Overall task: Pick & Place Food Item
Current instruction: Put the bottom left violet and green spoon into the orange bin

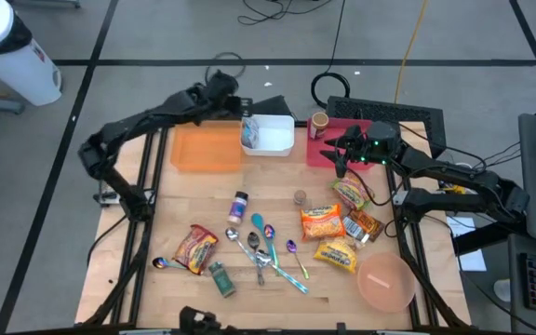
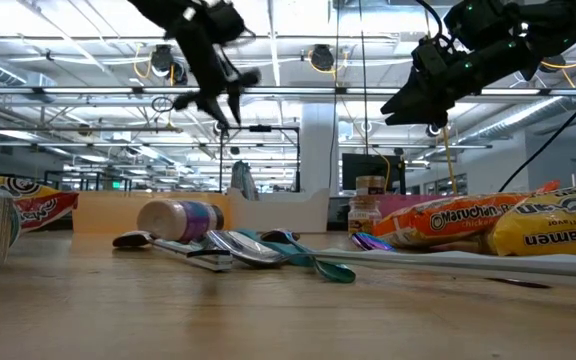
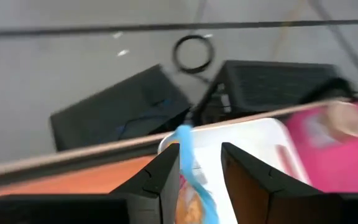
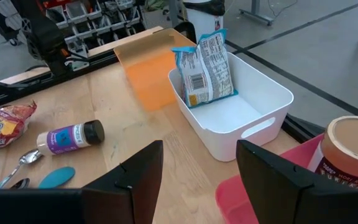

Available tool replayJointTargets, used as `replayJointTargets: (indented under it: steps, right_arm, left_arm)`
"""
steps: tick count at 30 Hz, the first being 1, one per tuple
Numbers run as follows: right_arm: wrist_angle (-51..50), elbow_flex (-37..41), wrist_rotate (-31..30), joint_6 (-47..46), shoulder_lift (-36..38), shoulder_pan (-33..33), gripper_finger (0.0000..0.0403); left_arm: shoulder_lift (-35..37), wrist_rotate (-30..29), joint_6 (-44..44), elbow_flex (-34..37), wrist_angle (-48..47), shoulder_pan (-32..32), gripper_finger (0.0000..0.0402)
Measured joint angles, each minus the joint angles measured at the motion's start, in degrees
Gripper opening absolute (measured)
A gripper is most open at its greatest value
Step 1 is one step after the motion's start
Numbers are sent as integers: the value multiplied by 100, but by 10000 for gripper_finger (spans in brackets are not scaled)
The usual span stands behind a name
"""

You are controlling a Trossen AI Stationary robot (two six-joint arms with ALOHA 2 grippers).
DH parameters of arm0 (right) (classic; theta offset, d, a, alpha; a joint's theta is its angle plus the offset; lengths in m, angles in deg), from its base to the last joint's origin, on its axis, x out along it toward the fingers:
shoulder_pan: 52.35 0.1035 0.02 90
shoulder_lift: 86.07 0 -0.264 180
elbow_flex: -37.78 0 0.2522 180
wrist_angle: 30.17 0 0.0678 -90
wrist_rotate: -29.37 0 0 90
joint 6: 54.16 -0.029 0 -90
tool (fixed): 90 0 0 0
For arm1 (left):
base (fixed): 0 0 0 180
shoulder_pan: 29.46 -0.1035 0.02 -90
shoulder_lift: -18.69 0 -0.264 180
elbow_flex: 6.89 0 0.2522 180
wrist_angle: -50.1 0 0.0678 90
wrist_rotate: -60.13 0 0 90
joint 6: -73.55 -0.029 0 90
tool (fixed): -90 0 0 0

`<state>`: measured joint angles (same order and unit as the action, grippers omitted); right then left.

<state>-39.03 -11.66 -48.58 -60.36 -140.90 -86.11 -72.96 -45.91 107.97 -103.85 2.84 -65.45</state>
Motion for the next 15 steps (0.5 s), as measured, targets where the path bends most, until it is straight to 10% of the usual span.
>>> replayJointTargets:
  steps: [15]
  right_arm:
    - [101,0,0,-17,0,-1,196]
  left_arm:
    - [2413,1957,-1491,0,-1212,317,124]
